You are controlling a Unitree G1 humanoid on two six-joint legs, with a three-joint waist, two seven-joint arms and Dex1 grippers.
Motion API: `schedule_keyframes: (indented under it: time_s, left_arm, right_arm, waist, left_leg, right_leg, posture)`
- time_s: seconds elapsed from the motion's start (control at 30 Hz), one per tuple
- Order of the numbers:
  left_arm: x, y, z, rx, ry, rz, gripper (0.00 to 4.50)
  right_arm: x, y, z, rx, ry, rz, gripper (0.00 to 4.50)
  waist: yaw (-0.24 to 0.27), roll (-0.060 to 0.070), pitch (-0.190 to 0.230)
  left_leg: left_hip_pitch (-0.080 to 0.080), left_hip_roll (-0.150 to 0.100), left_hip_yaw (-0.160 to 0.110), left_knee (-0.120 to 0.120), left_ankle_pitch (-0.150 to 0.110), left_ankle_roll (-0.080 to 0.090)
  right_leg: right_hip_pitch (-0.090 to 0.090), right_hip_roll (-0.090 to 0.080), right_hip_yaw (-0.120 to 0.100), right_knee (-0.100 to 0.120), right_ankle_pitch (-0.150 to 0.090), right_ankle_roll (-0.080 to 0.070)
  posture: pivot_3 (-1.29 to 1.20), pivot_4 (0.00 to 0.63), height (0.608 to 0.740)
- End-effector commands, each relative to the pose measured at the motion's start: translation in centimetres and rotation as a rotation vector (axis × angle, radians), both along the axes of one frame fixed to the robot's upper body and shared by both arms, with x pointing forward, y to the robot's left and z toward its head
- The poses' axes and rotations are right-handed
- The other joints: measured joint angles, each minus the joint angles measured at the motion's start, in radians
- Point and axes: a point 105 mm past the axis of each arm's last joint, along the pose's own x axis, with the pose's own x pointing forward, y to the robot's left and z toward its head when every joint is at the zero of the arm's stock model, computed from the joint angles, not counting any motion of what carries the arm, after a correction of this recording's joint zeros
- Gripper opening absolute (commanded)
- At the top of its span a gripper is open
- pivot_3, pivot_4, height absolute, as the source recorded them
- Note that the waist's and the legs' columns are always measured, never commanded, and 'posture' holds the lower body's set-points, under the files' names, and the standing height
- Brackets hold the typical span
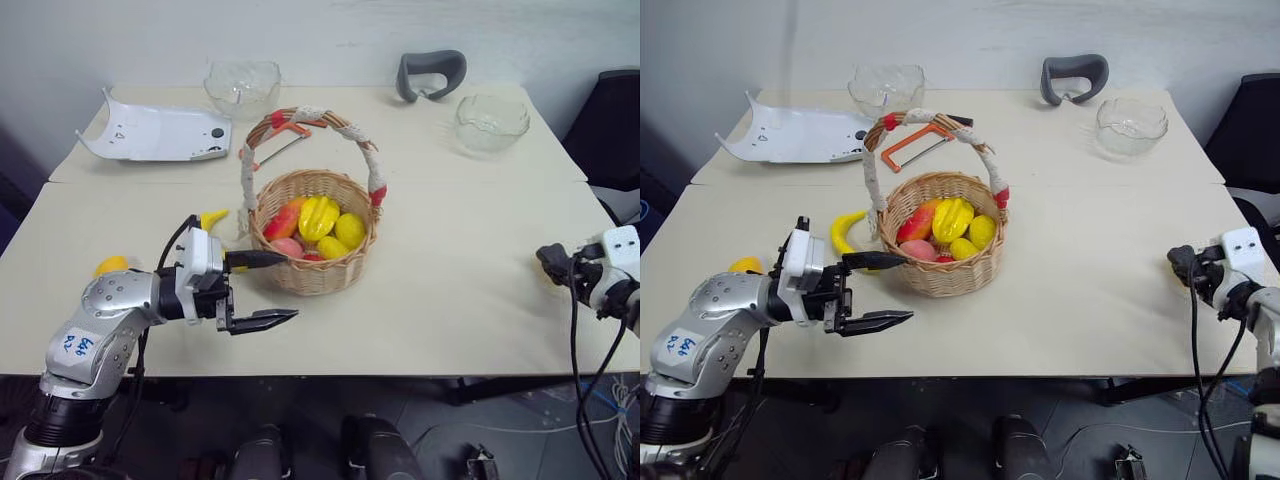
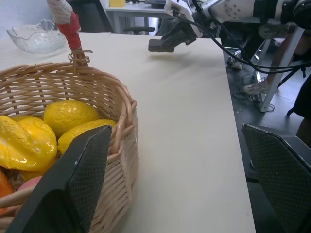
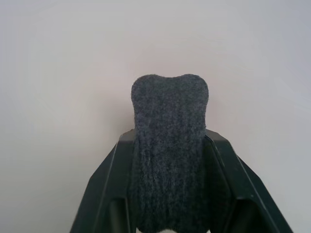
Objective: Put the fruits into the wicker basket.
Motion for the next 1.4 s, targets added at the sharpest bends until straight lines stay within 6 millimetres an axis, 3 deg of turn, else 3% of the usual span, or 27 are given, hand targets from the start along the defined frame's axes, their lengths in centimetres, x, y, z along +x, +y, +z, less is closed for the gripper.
schedule_keyframes:
  time_s: [0.03, 0.13, 0.2, 0.27, 0.33, 0.4, 0.43, 0.47, 0.5, 0.57, 0.7, 0.77, 0.87, 0.93, 1.03, 1.13, 1.27, 1.4]
  left_arm:
    - [-0.4, 1.3, 1.1, -0.01, -0.053, 0.024, 4.5]
    - [-0.6, 2.5, 0.5, 0.05, -0.08, 0.075, 4.5]
    - [-0.6, 3.9, 0.5, 0.066, -0.088, 0.154, 4.5]
    - [-0.8, 5.0, 0.5, 0.08, -0.086, 0.211, 4.5]
    - [-1.3, 7.4, 0.3, 0.092, -0.085, 0.331, 4.5]
    - [-2.5, 10.2, -0.3, 0.088, -0.045, 0.451, 4.5]
    - [-3.0, 11.0, -0.6, 0.087, -0.026, 0.485, 4.5]
    - [-3.5, 12.8, -1.2, 0.082, -0.013, 0.567, 4.5]
    - [-3.8, 13.9, -1.5, 0.08, -0.008, 0.621, 4.5]
    - [-4.6, 18.1, -2.2, 0.017, 0.001, 0.839, 4.5]
    - [-8.0, 24.4, -4.1, -0.101, 0.071, 1.176, 4.5]
    - [-11.1, 26.9, -6.1, -0.115, 0.166, 1.327, 4.5]
    - [-13.9, 29.3, -7.5, -0.101, 0.219, 1.491, 4.5]
    - [-14.2, 29.6, -7.4, -0.109, 0.221, 1.536, 4.5]
    - [-12.6, 28.6, -5.7, -0.199, 0.192, 1.478, 4.5]
    - [-10.5, 28.2, -5.6, -0.206, 0.362, 1.497, 4.5]
    - [-6.2, 26.5, -3.9, -0.157, 0.411, 1.466, 4.5]
    - [-2.1, 25.0, -5.1, -0.099, 0.496, 1.44, 4.5]
  right_arm:
    - [-0.7, -0.1, 3.0, 0.022, -0.097, 0.031, 2.85]
    - [-1.7, 2.1, 5.5, -0.08, -0.16, 0.216, 3.84]
    - [-2.6, 6.7, 7.5, -0.111, -0.291, 0.417, 4.48]
    - [-3.3, 9.6, 8.3, -0.107, -0.378, 0.507, 4.48]
    - [-4.2, 14.2, 8.4, -0.032, -0.468, 0.626, 4.48]
    - [-6.4, 19.9, 8.2, 0.184, -0.556, 0.805, 4.48]
    - [-7.2, 21.5, 8.0, 0.243, -0.566, 0.85, 4.48]
    - [-8.1, 23.9, 7.4, 0.284, -0.592, 0.926, 4.48]
    - [-8.7, 25.3, 7.0, 0.296, -0.61, 0.967, 4.48]
    - [-10.5, 28.1, 6.1, 0.229, -0.676, 1.127, 4.48]
    - [-10.4, 29.2, 6.0, 0.182, -0.763, 1.175, 4.48]
    - [-10.3, 29.3, 6.3, 0.159, -0.793, 1.193, 4.48]
    - [-10.4, 29.1, 6.8, 0.162, -0.81, 1.191, 4.48]
    - [-10.3, 29.0, 7.0, 0.142, -0.822, 1.182, 4.48]
    - [-9.2, 28.6, 7.5, 0.222, -0.816, 1.085, 4.48]
    - [-8.8, 28.8, 7.8, 0.265, -0.8, 1.08, 4.48]
    - [-8.6, 29.4, 7.7, 0.27, -0.779, 1.111, 4.48]
    - [-7.3, 29.5, 7.6, 0.305, -0.757, 1.06, 4.48]
  waist:
    - [0.001, 0.0, 0.0]
    - [0.002, 0.002, 0.0]
    - [0.0, 0.002, 0.001]
    - [-0.006, 0.001, 0.001]
    - [-0.011, -0.001, 0.0]
    - [-0.011, -0.001, 0.0]
    - [-0.009, -0.001, 0.0]
    - [-0.005, -0.001, 0.0]
    - [-0.003, -0.001, 0.0]
    - [0.002, -0.001, 0.0]
    - [-0.001, -0.005, -0.001]
    - [-0.005, -0.009, -0.002]
    - [-0.003, -0.011, -0.003]
    - [0.004, -0.012, -0.004]
    - [0.016, -0.012, -0.004]
    - [0.02, -0.012, -0.004]
    - [0.019, -0.01, -0.003]
    - [0.016, -0.01, -0.004]
  left_leg:
    - [0.0, 0.0, 0.0, 0.0, 0.0, 0.0]
    - [0.0, 0.0, 0.0, 0.0, 0.0, 0.0]
    - [0.0, 0.0, 0.0, 0.0, -0.001, 0.0]
    - [0.001, 0.002, 0.0, -0.001, -0.004, 0.002]
    - [0.002, 0.006, 0.001, -0.001, -0.005, 0.001]
    - [0.002, 0.009, 0.0, -0.003, -0.005, -0.002]
    - [0.002, 0.011, 0.0, -0.004, -0.005, -0.004]
    - [0.002, 0.012, -0.001, -0.004, -0.005, -0.006]
    - [0.001, 0.012, -0.001, -0.004, -0.005, -0.006]
    - [0.001, 0.012, -0.001, -0.004, -0.006, -0.006]
    - [0.001, 0.012, 0.0, -0.001, -0.011, -0.007]
    - [0.001, 0.012, 0.001, -0.001, -0.012, -0.006]
    - [0.001, 0.013, 0.001, -0.002, -0.013, -0.007]
    - [0.001, 0.014, 0.001, -0.003, -0.014, -0.008]
    - [0.001, 0.014, -0.002, -0.004, -0.014, -0.009]
    - [0.001, 0.015, -0.002, -0.004, -0.014, -0.009]
    - [0.001, 0.015, -0.001, -0.003, -0.014, -0.009]
    - [0.001, 0.015, 0.0, -0.004, -0.013, -0.01]
  right_leg:
    - [0.0, 0.0, 0.0, 0.0, 0.0, 0.0]
    - [0.0, 0.0, 0.001, 0.0, 0.0, 0.0]
    - [0.0, 0.0, 0.001, 0.0, 0.0, 0.0]
    - [0.0, 0.002, 0.001, -0.001, 0.0, 0.0]
    - [0.0, 0.005, 0.002, -0.001, 0.001, -0.001]
    - [-0.001, 0.008, 0.001, -0.001, -0.001, -0.003]
    - [-0.002, 0.009, 0.001, -0.001, -0.001, -0.005]
    - [-0.002, 0.009, 0.001, 0.001, -0.003, -0.008]
    - [-0.003, 0.009, 0.0, 0.002, -0.004, -0.009]
    - [-0.003, 0.009, -0.001, 0.002, -0.004, -0.01]
    - [-0.002, 0.007, -0.002, -0.002, -0.003, -0.011]
    - [-0.001, 0.006, -0.002, -0.004, -0.001, -0.011]
    - [-0.001, 0.006, -0.003, -0.009, 0.0, -0.012]
    - [-0.002, 0.006, -0.004, -0.009, -0.001, -0.014]
    - [-0.003, 0.006, -0.005, -0.01, -0.002, -0.017]
    - [-0.002, 0.006, -0.005, -0.009, -0.005, -0.022]
    - [-0.002, 0.006, -0.005, -0.007, -0.002, -0.018]
    - [-0.002, 0.006, -0.005, -0.005, -0.002, -0.017]
  posture:
    - [0.0, 0.15, 0.74]
    - [0.0, 0.15, 0.74]
    - [0.0, 0.15, 0.74]
    - [0.0, 0.15, 0.74]
    - [0.0, 0.15, 0.74]
    - [0.0, 0.15, 0.74]
    - [0.0, 0.15, 0.74]
    - [0.0, 0.15, 0.74]
    - [0.0, 0.15, 0.74]
    - [0.0, 0.15, 0.74]
    - [0.0, 0.15, 0.74]
    - [0.0, 0.15, 0.74]
    - [0.0, 0.15, 0.74]
    - [0.0, 0.15, 0.74]
    - [0.0, 0.15, 0.74]
    - [0.0, 0.15, 0.74]
    - [0.0, 0.15, 0.74]
    - [0.0, 0.15, 0.74]
